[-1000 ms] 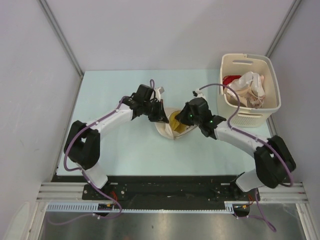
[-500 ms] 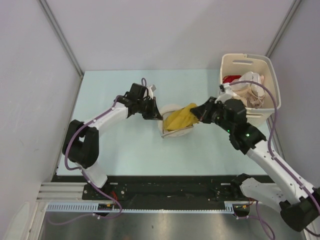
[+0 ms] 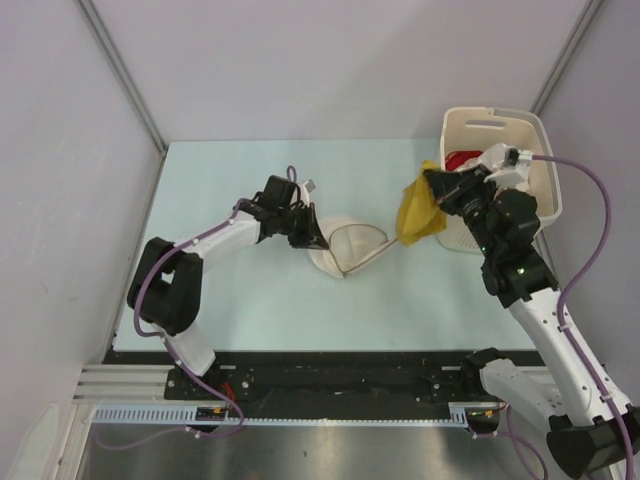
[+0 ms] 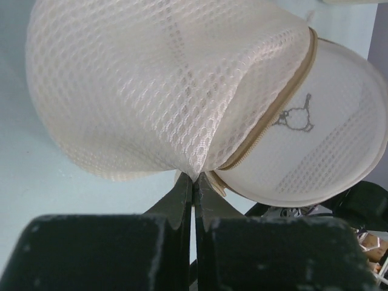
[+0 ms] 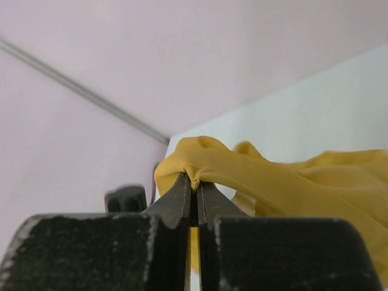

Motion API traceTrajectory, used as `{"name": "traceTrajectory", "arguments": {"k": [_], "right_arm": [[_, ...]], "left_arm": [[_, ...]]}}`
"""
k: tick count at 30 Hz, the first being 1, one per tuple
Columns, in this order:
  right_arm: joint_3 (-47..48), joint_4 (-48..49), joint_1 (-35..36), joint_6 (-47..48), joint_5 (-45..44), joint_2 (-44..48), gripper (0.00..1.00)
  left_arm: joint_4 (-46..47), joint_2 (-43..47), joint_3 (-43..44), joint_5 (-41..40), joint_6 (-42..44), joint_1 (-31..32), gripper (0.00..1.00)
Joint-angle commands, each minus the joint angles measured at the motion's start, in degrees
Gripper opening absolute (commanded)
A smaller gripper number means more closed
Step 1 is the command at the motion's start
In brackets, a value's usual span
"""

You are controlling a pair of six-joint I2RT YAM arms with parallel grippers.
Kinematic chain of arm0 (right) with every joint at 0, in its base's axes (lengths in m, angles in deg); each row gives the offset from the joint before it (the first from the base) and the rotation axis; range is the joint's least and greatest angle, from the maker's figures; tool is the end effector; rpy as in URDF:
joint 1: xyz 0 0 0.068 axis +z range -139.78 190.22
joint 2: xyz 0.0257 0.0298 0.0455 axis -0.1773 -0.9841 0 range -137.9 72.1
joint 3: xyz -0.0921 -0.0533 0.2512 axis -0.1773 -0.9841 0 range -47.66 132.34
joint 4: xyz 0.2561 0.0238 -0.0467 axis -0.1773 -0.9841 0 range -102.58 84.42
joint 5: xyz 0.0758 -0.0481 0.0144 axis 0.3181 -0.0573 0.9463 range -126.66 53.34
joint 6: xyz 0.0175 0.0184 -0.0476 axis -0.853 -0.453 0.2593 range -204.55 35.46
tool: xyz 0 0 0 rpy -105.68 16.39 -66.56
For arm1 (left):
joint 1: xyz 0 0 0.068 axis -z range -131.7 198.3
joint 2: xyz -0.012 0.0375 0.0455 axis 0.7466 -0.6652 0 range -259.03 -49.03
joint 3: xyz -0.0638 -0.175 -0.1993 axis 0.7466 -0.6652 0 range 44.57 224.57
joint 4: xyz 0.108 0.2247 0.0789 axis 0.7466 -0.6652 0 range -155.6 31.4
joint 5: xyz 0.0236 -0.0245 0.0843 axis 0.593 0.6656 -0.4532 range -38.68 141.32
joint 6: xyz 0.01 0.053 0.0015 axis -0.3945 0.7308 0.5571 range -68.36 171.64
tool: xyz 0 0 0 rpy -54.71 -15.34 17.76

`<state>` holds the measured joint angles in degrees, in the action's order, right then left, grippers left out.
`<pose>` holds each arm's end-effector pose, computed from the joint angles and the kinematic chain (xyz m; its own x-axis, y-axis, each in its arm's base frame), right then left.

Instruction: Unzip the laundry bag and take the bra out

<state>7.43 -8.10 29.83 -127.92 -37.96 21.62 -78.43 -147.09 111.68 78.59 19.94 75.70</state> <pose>0.1895 0.0666 0.4006 -0.1909 0.6610 -0.7257 -0.2520 0.6816 0.6870 0.3164 -0.1824 0.2185 -0.9354 -0.0414 -0.3513 0.2053 0.7453 -0.6343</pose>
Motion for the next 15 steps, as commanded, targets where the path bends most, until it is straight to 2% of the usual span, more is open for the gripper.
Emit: {"name": "traceTrajectory", "arguments": {"k": [1, 9, 15], "right_arm": [[8.62, 6.39, -4.05, 1.01, -5.82, -1.28, 0.0], [17.76, 7.18, -17.22, 3.47, -7.93, -9.45, 0.0], [19.09, 7.27, -24.27, 3.56, -8.28, -19.81, 0.0]], "left_arm": [[3.04, 1.46, -1.72, 1.47, -1.61, 0.46, 0.01], [3.84, 2.96, -3.21, 1.39, -1.78, 0.82, 0.0], [3.66, 4.45, -4.27, 1.04, -1.87, 0.9, 0.0]]}}
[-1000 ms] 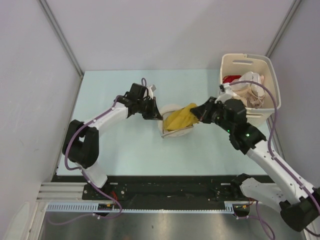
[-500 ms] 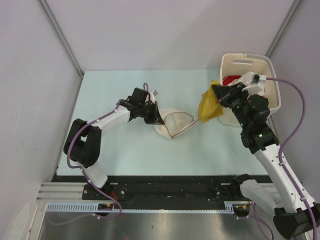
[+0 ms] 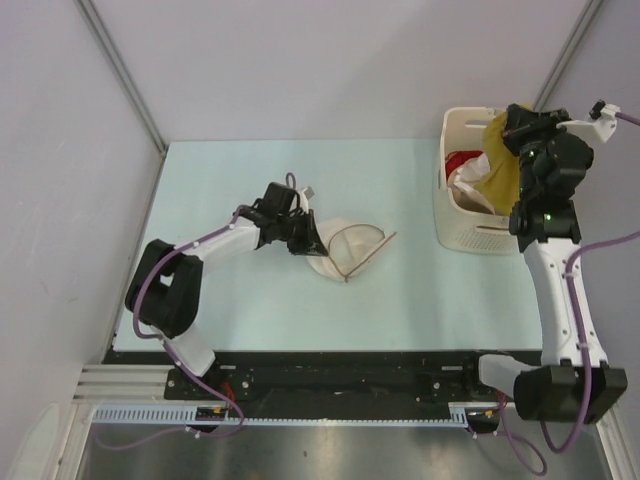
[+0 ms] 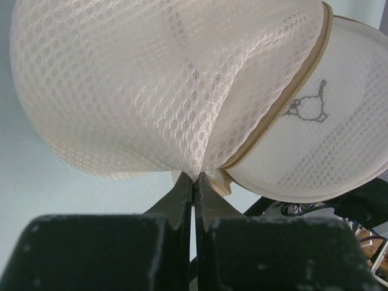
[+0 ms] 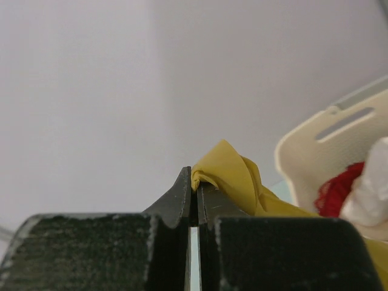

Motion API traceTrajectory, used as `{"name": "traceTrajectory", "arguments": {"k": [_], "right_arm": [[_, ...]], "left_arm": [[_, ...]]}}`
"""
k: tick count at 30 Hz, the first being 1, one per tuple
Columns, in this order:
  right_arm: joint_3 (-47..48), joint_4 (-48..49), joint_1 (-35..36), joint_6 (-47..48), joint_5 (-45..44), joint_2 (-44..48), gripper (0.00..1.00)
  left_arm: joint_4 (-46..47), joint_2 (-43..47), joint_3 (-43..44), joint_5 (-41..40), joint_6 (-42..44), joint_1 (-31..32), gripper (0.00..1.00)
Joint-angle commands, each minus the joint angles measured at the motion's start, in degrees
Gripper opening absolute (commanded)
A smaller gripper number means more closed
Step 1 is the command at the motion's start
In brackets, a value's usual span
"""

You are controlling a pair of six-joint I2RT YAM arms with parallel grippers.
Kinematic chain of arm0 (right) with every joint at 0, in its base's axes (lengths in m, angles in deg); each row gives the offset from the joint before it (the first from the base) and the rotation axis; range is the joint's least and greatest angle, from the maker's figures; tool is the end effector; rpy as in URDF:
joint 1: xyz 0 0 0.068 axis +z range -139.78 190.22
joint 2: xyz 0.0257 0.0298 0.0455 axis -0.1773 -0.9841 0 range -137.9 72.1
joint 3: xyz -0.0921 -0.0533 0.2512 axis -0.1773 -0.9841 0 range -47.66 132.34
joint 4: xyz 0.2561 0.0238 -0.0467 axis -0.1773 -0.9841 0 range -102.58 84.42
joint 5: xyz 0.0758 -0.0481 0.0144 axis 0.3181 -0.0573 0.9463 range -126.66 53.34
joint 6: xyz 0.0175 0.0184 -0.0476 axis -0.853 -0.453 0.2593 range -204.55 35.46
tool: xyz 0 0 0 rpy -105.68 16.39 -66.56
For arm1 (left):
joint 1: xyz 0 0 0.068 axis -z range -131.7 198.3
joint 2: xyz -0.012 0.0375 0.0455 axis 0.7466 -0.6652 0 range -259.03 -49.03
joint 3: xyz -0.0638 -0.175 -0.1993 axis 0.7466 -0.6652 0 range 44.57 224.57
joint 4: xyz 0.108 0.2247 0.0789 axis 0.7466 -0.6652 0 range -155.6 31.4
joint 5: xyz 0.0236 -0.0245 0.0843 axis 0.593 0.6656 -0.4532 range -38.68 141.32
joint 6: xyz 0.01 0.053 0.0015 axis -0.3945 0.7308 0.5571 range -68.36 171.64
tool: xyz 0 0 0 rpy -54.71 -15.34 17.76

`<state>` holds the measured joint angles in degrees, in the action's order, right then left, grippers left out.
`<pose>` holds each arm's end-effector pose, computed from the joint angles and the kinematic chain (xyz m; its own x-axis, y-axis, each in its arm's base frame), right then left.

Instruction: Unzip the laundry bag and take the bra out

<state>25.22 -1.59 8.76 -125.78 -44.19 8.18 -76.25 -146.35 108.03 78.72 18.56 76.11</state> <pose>0.2428 -0.0109 0.4725 0.2692 0.6469 -0.7134 -0.0328 0.7465 0.6646 0.3075 -0.1807 0.2060 -0.9445 -0.0498 -0.3247 0.1813 0.7454 -0.6415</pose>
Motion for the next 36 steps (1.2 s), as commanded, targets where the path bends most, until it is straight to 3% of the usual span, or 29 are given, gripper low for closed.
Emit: {"name": "traceTrajectory", "arguments": {"k": [1, 5, 6, 7, 9, 10, 13, 20, 24, 26, 29, 30, 31, 33, 36], "right_arm": [[1.3, 0.32, -3.55, 1.94, -2.22, -8.13, 0.0], [1.3, -1.79, -4.69, 4.58, -2.07, -16.05, 0.0], [1.65, -2.14, -5.31, 5.02, -0.14, -17.63, 0.06], [2.43, -2.93, -5.92, 5.46, 1.54, -19.99, 0.34], [4.11, -6.62, -6.02, 5.9, 3.04, -20.89, 0.56], [4.11, -7.15, -6.02, 6.34, 3.22, -20.28, 0.73], [4.2, -8.72, -6.19, 6.6, 3.4, -17.13, 0.88], [4.37, -20.06, -5.58, 8.36, 3.4, -9.83, 0.91], [3.24, -26.83, -0.59, 12.56, 0.94, -5.44, 0.93], [0.52, -28.07, 1.27, 13.89, 0.59, -3.59, 0.93], [-3.79, -29.04, 8.82, 16.44, -1.25, -0.25, 0.95], [-4.41, -29.56, 10.05, 16.62, -1.61, 0.28, 0.95], [-5.89, -30.44, 13.03, 16.71, -2.13, 1.51, 0.96], [-7.4, -30.97, 15.94, 16.45, -2.92, 2.66, 0.96], [-12.4, -29.39, 21.92, 18.55, -3.02, 5.12, 0.98]], "left_arm": [[1.39, 3.8, -0.79, 0.82, -0.32, 0.49, 0.0], [1.13, 4.59, -1.06, 0.2, -0.32, 0.49, 0.0], [1.3, 4.85, -1.15, 0.29, -0.32, 0.49, 0.0], [1.3, 4.94, -1.32, 0.37, -0.49, 0.49, 0.01], [0.95, 5.56, -1.32, 0.2, -0.23, 0.49, 0.0], [0.6, 5.65, -1.15, -0.32, 0.2, 0.49, 0.0], [-0.72, 6.53, -0.54, -1.64, 1.0, 0.4, 0.0], [-0.99, 6.27, 0.96, -2.09, 1.44, -2.14, 0.0], [-0.45, 7.05, 1.75, -3.3, 2.23, -4.52, 0.0], [-1.6, 8.19, 2.54, -4.45, 2.32, -6.19, 0.09], [-3.0, 10.12, 2.72, -4.72, 2.76, -9.17, 0.52], [-3.61, 12.13, 2.81, -5.42, 3.72, -9.88, 0.71], [-4.4, 13.11, 3.24, -7.51, 4.16, -11.01, 0.79], [-7.74, 16.44, 3.95, -10.16, 6.09, -12.08, 0.9], [-10.91, 21.18, 5.44, -13.77, 8.02, -13.83, 0.93]]}}
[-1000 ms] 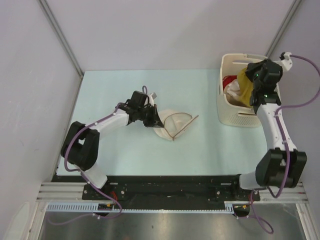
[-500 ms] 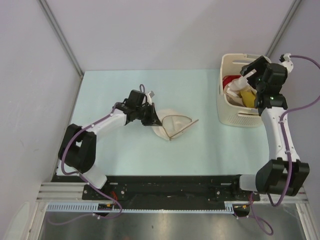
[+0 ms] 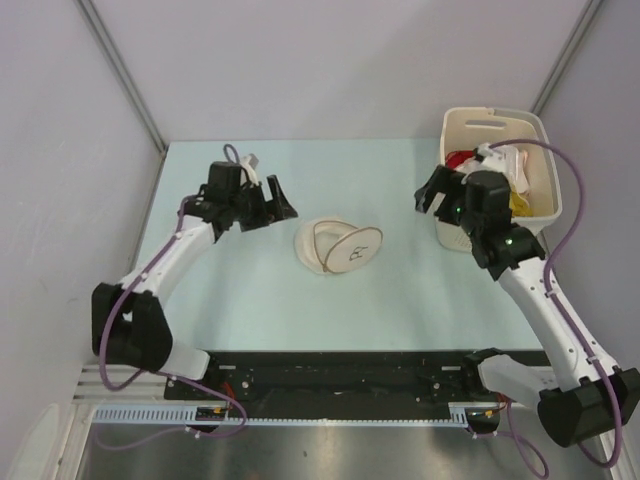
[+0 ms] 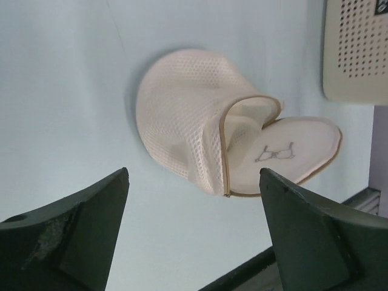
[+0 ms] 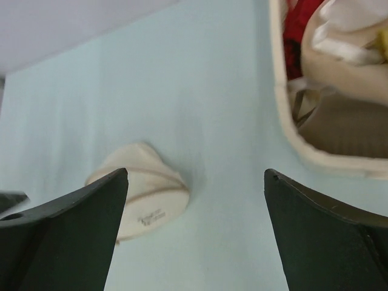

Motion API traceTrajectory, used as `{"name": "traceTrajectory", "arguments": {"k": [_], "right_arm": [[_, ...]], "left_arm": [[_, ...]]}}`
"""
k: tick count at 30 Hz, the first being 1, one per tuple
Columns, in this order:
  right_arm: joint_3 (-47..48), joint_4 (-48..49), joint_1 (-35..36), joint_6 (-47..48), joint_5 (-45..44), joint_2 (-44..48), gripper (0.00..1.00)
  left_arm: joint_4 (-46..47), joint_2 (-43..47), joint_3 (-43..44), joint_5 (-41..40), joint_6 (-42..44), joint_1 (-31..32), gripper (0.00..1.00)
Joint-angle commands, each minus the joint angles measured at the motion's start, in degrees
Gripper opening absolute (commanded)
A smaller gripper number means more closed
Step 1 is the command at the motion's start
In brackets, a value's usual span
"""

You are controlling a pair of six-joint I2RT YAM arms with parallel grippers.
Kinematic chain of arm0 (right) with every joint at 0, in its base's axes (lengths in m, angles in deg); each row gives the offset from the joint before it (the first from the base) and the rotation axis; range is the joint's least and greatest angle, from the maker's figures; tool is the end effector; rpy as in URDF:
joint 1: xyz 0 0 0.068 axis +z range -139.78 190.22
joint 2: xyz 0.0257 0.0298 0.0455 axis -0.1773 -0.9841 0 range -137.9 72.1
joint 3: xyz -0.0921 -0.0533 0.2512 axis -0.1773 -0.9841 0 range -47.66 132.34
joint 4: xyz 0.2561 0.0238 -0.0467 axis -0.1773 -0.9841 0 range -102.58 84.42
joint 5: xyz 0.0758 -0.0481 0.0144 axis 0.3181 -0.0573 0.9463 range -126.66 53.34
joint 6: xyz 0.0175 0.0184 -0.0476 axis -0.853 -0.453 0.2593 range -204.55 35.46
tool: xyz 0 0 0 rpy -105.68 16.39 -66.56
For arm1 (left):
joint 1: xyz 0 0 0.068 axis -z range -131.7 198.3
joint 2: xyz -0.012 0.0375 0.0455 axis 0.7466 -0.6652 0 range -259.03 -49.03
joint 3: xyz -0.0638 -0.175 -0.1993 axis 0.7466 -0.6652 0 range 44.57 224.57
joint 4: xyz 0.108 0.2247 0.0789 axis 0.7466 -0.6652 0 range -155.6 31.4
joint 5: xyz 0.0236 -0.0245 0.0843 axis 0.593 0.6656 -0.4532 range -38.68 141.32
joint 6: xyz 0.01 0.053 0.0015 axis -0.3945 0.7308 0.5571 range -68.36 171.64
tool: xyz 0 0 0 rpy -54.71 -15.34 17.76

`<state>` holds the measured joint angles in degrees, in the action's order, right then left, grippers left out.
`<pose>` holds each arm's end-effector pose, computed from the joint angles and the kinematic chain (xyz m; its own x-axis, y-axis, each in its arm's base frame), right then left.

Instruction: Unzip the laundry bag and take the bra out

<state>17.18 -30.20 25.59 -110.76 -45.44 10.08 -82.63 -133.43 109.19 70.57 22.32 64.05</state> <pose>0.2320 0.0582 0.3780 -0.3766 0.3493 -0.8580 0.0457 0.9321 0.3594 0.3075 -0.0989 0.2753 -0.8186 -0.2496 -0.5173 0.0967 0.8279 -0.5524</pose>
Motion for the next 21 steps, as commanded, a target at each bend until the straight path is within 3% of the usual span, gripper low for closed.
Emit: {"name": "traceTrajectory", "arguments": {"k": [1, 7, 15, 21], "right_arm": [[-5.5, -0.26, 6.49, 3.89, -0.9, 4.09, 0.98], [-11.22, -1.83, 9.58, 4.42, 0.16, 6.91, 0.99], [-15.0, -2.89, 10.2, 4.51, 0.52, 9.02, 0.98], [-15.71, -2.8, 10.38, 4.16, -1.06, 9.81, 0.98]], "left_arm": [[-5.05, 9.24, 4.9, -7.36, 4.79, -2.03, 0.93], [-7.88, 16.27, 4.82, -10.28, 7.87, -2.04, 0.94], [-2.16, 24.1, -2.38, -5.01, 8.32, -2.04, 0.93], [-1.81, 25.52, -4.06, -5.44, 8.49, -2.04, 0.94]]}}
